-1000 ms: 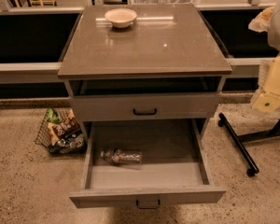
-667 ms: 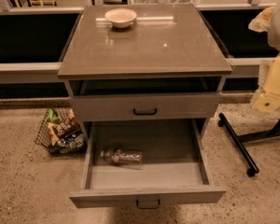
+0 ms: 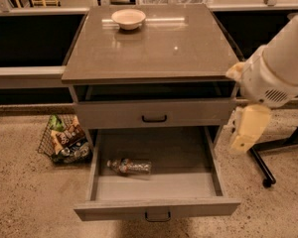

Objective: Pick water bottle from middle drawer and place on counter

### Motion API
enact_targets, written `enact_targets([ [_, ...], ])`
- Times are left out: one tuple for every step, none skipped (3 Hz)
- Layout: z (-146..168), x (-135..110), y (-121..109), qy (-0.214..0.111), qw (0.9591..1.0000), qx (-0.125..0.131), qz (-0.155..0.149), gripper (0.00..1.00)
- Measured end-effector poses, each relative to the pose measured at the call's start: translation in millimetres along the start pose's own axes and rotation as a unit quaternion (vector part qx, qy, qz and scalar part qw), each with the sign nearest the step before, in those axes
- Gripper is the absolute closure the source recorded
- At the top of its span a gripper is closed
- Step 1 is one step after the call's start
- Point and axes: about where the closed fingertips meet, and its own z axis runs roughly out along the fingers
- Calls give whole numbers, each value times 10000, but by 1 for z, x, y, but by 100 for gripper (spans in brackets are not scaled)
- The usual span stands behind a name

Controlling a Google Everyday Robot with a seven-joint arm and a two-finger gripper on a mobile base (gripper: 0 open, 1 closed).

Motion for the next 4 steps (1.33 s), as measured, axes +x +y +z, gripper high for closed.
enact_targets([
  [78,-9,19,-639,9973,-358,29,0],
  [82,-8,19,-633,9973,-369,33,0],
  [120,2,17,-588,9972,-463,87,0],
  [177,17,20,-953,9938,-566,124,0],
])
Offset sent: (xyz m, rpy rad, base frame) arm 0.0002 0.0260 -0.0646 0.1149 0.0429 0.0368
